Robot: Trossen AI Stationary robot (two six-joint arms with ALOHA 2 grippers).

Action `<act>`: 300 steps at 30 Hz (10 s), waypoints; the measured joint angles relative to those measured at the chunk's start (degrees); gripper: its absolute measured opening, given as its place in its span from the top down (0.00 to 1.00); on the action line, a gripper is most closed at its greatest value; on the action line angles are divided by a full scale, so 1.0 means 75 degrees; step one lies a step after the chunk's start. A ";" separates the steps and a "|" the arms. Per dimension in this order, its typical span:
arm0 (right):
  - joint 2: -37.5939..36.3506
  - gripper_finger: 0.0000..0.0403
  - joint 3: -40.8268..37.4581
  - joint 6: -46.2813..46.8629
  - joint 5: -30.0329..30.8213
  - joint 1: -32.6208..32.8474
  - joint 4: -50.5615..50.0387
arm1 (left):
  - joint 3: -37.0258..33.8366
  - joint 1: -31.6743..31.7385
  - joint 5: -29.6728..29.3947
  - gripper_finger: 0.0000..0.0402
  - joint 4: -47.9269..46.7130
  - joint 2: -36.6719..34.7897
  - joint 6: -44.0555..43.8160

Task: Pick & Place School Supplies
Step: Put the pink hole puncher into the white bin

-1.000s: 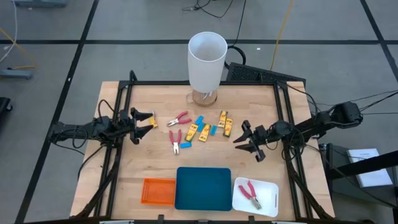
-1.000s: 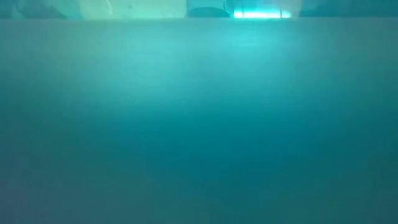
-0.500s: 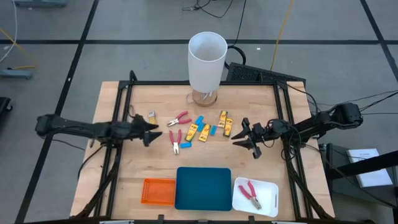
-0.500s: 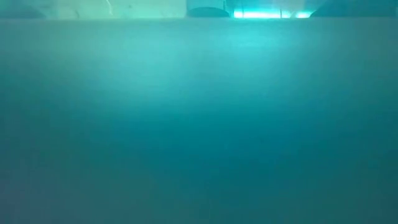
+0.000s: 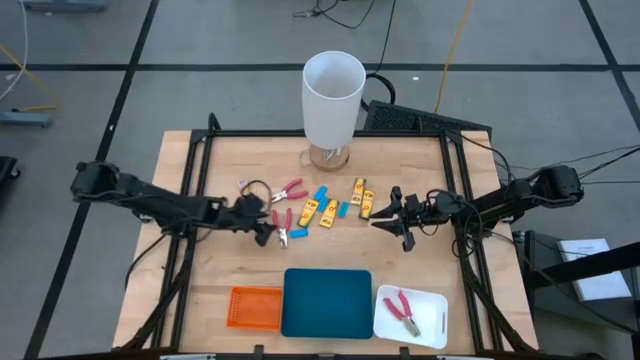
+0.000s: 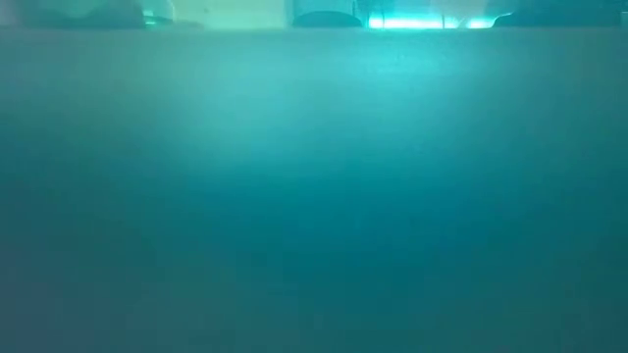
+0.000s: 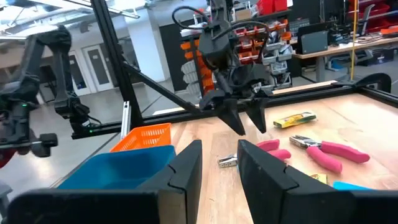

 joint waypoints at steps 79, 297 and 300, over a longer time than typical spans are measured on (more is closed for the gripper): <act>0.0003 0.77 0.0009 0.0393 0.0010 0.0020 -0.0793 | 0.0845 0.0405 -0.2343 0.90 0.0648 -0.1177 0.4702; -0.0959 0.79 0.3214 0.8110 0.2565 0.7070 -0.8959 | 0.0248 0.2239 0.2559 0.23 0.5734 -0.0053 0.5426; -0.0801 0.79 0.3214 0.8464 0.2568 0.7252 -0.8959 | 0.0248 0.2239 0.2559 0.23 0.5684 -0.0053 0.5429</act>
